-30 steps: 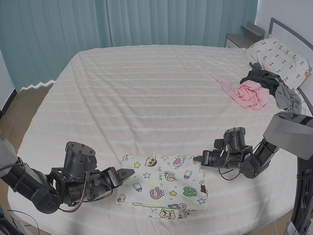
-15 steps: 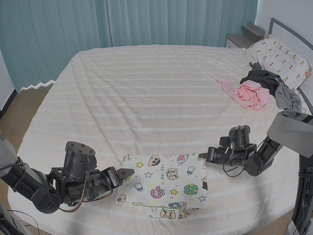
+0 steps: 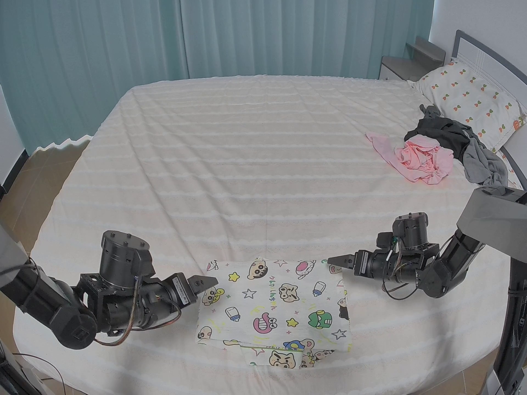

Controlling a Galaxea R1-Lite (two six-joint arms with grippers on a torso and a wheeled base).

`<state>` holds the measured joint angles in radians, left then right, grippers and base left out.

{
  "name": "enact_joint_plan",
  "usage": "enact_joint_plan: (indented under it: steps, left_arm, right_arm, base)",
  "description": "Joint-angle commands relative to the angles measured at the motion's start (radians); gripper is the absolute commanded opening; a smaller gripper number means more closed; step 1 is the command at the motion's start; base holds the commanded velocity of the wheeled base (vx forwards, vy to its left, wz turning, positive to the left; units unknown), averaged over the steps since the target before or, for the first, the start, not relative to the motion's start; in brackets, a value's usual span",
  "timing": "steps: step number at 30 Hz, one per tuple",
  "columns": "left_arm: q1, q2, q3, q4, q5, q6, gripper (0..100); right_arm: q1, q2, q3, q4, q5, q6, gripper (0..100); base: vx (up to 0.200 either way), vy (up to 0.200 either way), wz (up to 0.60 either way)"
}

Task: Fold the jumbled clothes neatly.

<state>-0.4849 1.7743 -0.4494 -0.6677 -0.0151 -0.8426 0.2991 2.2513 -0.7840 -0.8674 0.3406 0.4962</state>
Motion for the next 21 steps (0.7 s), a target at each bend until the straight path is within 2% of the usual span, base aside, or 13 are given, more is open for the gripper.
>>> enact_joint_plan:
  steps: [1,2,3,4,5,13,20,21]
  left_arm:
    - [0.109,0.007,-0.023,0.002,-0.105,0.056,100]
    - [0.197,0.034,-0.028,0.0,-0.259,0.172,100]
    - [0.243,0.065,-0.04,0.003,-0.348,0.26,100]
    - [0.246,0.068,-0.043,0.003,-0.353,0.267,100]
    - [0.269,0.119,-0.057,0.005,-0.401,0.338,100]
    - [0.266,0.373,-0.149,-0.001,-0.416,0.507,100]
    - [0.253,0.462,-0.201,-0.027,-0.456,0.519,100]
    - [0.247,0.479,-0.206,-0.072,-0.457,0.513,100]
  right_arm:
    - [-0.017,-0.067,0.08,0.005,0.003,-0.007,100]
    - [-0.009,-0.081,0.132,0.007,0.006,-0.008,100]
    - [0.003,-0.079,0.161,0.005,0.006,-0.01,100]
    - [0.005,-0.078,0.163,0.005,0.006,-0.01,100]
    - [0.021,-0.078,0.183,0.004,0.009,-0.01,100]
    - [0.095,-0.044,0.203,0.008,0.011,-0.004,100]
    - [0.104,-0.021,0.19,0.011,0.02,0.007,100]
    - [0.104,-0.018,0.189,0.011,0.021,0.007,100]
  base:
    - [0.0,0.0,0.0]
    - [0.0,0.0,0.0]
    - [0.0,0.0,0.0]
    - [0.0,0.0,0.0]
    - [0.0,0.0,0.0]
    - [0.0,0.0,0.0]
    - [0.0,0.0,0.0]
    - [0.0,0.0,0.0]
